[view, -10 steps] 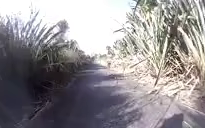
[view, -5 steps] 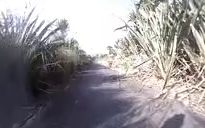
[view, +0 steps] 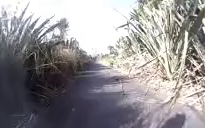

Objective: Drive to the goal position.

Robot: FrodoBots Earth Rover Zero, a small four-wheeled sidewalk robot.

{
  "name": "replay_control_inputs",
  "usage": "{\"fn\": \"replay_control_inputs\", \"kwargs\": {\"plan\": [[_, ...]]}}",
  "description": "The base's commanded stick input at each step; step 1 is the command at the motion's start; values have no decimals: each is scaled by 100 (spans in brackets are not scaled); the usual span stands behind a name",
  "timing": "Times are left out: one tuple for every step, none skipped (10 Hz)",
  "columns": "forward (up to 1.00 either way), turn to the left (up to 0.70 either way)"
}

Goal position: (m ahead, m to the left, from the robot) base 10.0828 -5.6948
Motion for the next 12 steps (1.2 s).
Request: {"fn": "replay_control_inputs", "kwargs": {"plan": [[45,0],[45,0],[45,0],[45,0],[45,0],[45,0],[45,0],[32,0],[26,0],[27,0],[31,0],[35,0]]}}
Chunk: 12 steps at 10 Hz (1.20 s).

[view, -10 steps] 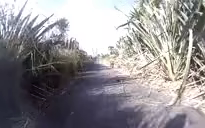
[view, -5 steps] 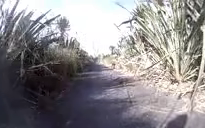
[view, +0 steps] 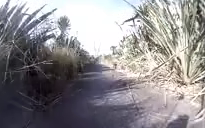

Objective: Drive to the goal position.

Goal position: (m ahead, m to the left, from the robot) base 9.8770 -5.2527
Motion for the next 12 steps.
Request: {"fn": "replay_control_inputs", "kwargs": {"plan": [[45,0],[45,0],[45,0],[45,0],[45,0],[45,0],[45,0],[4,0],[23,0],[42,0],[45,0],[45,0]]}}
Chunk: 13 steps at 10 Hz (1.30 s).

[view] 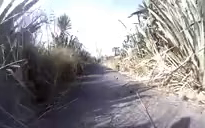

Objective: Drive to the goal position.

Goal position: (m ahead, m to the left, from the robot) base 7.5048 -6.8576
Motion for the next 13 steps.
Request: {"fn": "replay_control_inputs", "kwargs": {"plan": [[45,0],[45,0],[45,0],[45,0],[45,0],[45,0],[45,0],[45,0],[45,0],[45,0],[45,0],[45,0],[45,0]]}}
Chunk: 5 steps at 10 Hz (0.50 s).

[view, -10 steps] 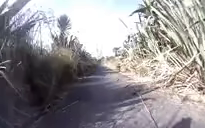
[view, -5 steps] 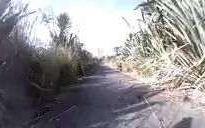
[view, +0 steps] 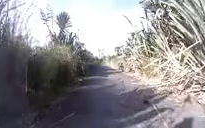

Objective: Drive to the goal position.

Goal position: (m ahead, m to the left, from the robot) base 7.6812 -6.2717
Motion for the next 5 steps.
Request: {"fn": "replay_control_inputs", "kwargs": {"plan": [[45,0],[45,0],[45,0],[45,0],[45,0]]}}
